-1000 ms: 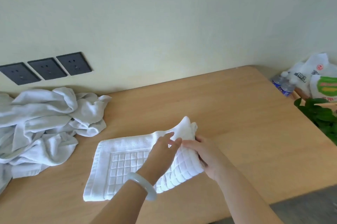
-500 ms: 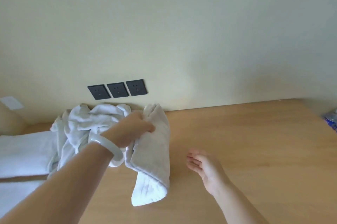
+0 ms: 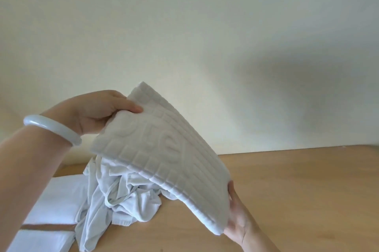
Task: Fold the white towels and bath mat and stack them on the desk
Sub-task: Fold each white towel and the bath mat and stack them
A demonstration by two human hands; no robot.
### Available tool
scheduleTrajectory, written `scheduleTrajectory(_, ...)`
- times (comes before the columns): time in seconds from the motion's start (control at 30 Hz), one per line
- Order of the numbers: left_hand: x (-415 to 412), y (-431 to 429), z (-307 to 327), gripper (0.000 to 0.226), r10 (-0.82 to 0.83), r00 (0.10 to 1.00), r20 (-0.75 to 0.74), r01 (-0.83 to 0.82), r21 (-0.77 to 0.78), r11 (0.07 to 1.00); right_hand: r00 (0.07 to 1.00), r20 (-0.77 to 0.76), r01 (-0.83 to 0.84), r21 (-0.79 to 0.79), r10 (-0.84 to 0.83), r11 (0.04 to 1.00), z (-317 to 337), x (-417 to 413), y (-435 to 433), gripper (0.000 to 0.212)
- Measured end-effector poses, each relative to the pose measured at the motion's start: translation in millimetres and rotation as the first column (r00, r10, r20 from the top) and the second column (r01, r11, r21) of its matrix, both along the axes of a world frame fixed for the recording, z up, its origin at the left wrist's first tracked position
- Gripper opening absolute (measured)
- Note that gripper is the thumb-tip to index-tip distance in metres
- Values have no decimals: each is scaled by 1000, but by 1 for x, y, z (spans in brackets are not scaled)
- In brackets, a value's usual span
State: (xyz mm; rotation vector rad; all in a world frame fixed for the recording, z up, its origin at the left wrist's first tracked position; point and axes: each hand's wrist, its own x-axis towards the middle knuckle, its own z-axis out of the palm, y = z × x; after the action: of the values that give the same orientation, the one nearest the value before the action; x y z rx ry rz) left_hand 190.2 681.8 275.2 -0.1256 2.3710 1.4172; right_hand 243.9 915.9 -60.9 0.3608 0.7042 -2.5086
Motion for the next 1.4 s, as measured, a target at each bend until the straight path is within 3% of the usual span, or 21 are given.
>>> scheduleTrajectory(0.07, -8, -17, -14, 86, 63, 998, 31, -63, -1, 998, 1000, -19, -10, -40, 9, 999, 5, -9, 8, 73)
scheduleTrajectory(0.2, -13, -56, -58, 102, 172, 980, 99, -179, 70, 981, 998, -25, -54, 158, 58, 986, 10, -37, 19, 53)
scheduleTrajectory(0.27, -8, -81, -83, 102, 205, 969, 138, -223, 128, 966, 997, -55, -47, 250, 62, 967, 18, -50, 17, 53)
scheduleTrajectory(0.37, 10, -122, -116, 83, 253, 941, 224, -302, 225, 926, 988, -134, -14, 425, 78, 905, 36, -68, 6, 60)
scheduleTrajectory(0.5, 43, -172, -146, 47, 276, 894, 352, -403, 366, 839, 958, -219, 1, 652, 187, 758, 75, -82, -25, 46)
scheduleTrajectory(0.63, 75, -228, -171, 41, 357, 858, 369, -502, 452, 738, 906, -297, 54, 787, 301, 615, 106, -83, -82, 38)
scheduleTrajectory(0.83, 132, -339, -225, 52, 433, 836, 338, -549, 491, 677, 850, -284, -9, 834, 443, 551, 107, -56, -219, 31)
scheduleTrajectory(0.93, 164, -401, -260, 82, 438, 841, 317, -540, 461, 704, 835, -252, -31, 866, 489, 500, 85, -40, -290, 37)
scheduleTrajectory(1.0, 179, -442, -275, 98, 464, 833, 300, -552, 423, 718, 779, -339, 15, 852, 528, 524, 68, -36, -330, 49)
scheduleTrajectory(1.07, 188, -481, -284, 89, 491, 816, 306, -578, 407, 708, 749, -356, 3, 845, 559, 534, 61, -31, -366, 48)
scheduleTrajectory(1.2, 183, -548, -296, 35, 572, 764, 297, -645, 363, 673, 750, -394, 8, 809, 532, 588, 32, -34, -431, 53)
scheduleTrajectory(1.23, 177, -562, -297, 32, 587, 757, 286, -653, 340, 676, 739, -409, 11, 802, 535, 597, 22, -40, -445, 47)
scheduleTrajectory(1.33, 160, -600, -297, 34, 612, 753, 243, -658, 249, 711, 830, -314, -10, 818, 461, 575, 3, -46, -487, 33)
scheduleTrajectory(1.4, 145, -627, -296, 33, 602, 764, 231, -642, 180, 745, 846, -208, -107, 836, 491, 538, -6, -49, -511, 26)
